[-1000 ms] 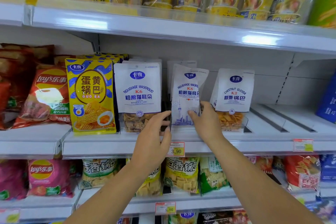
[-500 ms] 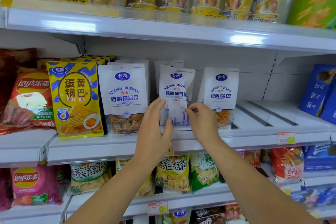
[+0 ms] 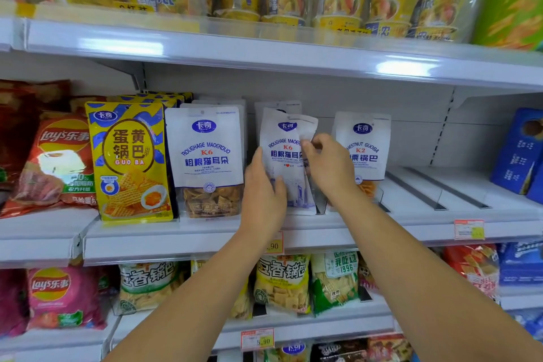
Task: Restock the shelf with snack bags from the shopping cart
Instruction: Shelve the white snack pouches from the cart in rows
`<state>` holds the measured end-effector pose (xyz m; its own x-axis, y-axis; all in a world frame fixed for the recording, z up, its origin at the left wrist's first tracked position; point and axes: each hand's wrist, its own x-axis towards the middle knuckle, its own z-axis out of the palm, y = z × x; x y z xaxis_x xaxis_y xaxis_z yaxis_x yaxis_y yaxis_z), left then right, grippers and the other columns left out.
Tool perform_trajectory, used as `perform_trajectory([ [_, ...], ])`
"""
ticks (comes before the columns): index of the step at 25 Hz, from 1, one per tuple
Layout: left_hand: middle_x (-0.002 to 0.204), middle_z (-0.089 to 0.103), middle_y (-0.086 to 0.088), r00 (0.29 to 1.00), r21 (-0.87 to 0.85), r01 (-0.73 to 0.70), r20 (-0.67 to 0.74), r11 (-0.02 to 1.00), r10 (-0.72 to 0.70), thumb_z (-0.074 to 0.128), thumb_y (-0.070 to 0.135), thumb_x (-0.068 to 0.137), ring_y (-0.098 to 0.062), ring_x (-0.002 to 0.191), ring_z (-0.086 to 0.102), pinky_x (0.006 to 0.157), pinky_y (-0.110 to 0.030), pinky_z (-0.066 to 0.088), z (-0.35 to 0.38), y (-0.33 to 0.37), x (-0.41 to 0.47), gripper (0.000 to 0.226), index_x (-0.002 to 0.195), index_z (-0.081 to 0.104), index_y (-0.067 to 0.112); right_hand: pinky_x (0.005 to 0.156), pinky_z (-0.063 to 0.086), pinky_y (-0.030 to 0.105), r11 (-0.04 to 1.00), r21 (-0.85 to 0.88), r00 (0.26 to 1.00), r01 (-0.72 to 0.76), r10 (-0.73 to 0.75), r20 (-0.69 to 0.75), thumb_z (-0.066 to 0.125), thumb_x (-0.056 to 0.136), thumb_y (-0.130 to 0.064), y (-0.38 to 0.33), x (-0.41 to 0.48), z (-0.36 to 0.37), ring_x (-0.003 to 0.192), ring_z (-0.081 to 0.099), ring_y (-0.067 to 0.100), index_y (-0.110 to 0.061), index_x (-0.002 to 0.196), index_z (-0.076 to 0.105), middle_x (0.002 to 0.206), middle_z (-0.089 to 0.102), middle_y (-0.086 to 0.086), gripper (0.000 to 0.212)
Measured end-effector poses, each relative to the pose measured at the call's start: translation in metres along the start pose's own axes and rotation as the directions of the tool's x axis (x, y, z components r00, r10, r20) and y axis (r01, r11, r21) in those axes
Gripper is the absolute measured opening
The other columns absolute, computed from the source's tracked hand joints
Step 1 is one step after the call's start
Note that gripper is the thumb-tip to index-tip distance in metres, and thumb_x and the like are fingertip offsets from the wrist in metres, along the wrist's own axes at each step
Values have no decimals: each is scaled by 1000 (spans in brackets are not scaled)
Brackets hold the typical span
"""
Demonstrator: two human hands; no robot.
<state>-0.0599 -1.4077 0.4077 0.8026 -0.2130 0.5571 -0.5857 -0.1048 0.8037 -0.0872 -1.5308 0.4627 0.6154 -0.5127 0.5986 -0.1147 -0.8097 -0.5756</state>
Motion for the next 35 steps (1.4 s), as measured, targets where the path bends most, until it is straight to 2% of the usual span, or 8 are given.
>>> perform_trajectory([
  [4, 146, 42, -3, 998, -86, 36, -56, 996, -41, 60, 15, 94, -15, 135, 42, 110, -43, 42, 6, -1, 5, 75, 154, 16, 20, 59, 44, 38, 996, 43, 992, 82, -78, -95, 42, 102, -28, 1, -2, -1, 69, 57, 25, -12, 86, 50, 74, 61, 5, 24],
  [9, 161, -6, 9, 995, -52, -98, 24, 994, 99, 86, 36, 65, -13, 150, -2, 121, -47, 20, 16, 23, -7, 136, 149, -20, 35, 52, 37, 34, 934, 311, 958, 176, -90, -272, 47, 99, -26, -20, -20, -16, 57, 46, 13, -18, 74, 42, 63, 52, -2, 27],
  [15, 147, 21, 25, 961, -229, 63, 275, 972, 3, 84, 38, 56, -9, 135, 40, 103, -36, 45, -3, 42, -10, 135, 148, -15, 48, 49, 32, 16, 858, 473, 973, 203, -120, -199, 54, 94, -11, -29, -42, -61, 48, 38, 1, -19, 63, 43, 49, 46, -14, 34],
  [20, 91, 74, -9, 739, -635, 640, 663, 433, -120, 59, 3, 65, -24, 73, 72, 64, -35, 59, -28, 33, -16, 61, 126, 58, 12, 86, 50, 30, 797, 598, 993, -86, 23, 113, 40, 99, -46, -20, -45, -67, 96, 60, 3, -32, 108, 59, 106, 66, -17, 25],
  [24, 82, 72, -15, 749, -736, 661, 656, 142, -87, 44, 18, 78, -28, 71, 70, 65, -34, 59, -27, 31, -19, 36, 84, 77, 5, 105, 40, 56, 592, 602, 807, -536, 149, 572, 64, 77, -63, -9, -89, -38, 122, 53, 20, -36, 144, 32, 137, 51, -11, 79],
  [26, 76, 72, -13, 760, -721, 650, 616, 240, -209, 46, 21, 89, -24, 67, 70, 63, -29, 57, -24, 29, -14, 36, 77, 76, 6, 98, 46, 59, 424, 614, 714, -666, 125, 689, 69, 73, -55, -4, -102, -30, 112, 64, 28, -25, 130, 55, 124, 67, 4, 66],
  [29, 86, 77, 0, 851, -472, 500, 421, 726, -313, 54, 25, 97, -13, 77, 74, 65, -25, 55, -26, 30, -7, 24, 111, 72, 17, 100, 47, 44, 568, 624, 816, -538, 164, 554, 70, 65, -61, 3, -98, -36, 107, 66, 16, -30, 118, 64, 113, 71, -6, 62],
  [35, 85, 77, 7, 981, -433, 193, 55, 880, -188, 65, 31, 92, -11, 82, 74, 68, -27, 61, -35, 48, 2, 8, 87, 72, 31, 71, 40, 8, 765, 576, 931, -289, 84, 356, 69, 66, -55, 10, -93, -45, 99, 52, -15, -45, 116, 51, 108, 60, -31, 54],
])
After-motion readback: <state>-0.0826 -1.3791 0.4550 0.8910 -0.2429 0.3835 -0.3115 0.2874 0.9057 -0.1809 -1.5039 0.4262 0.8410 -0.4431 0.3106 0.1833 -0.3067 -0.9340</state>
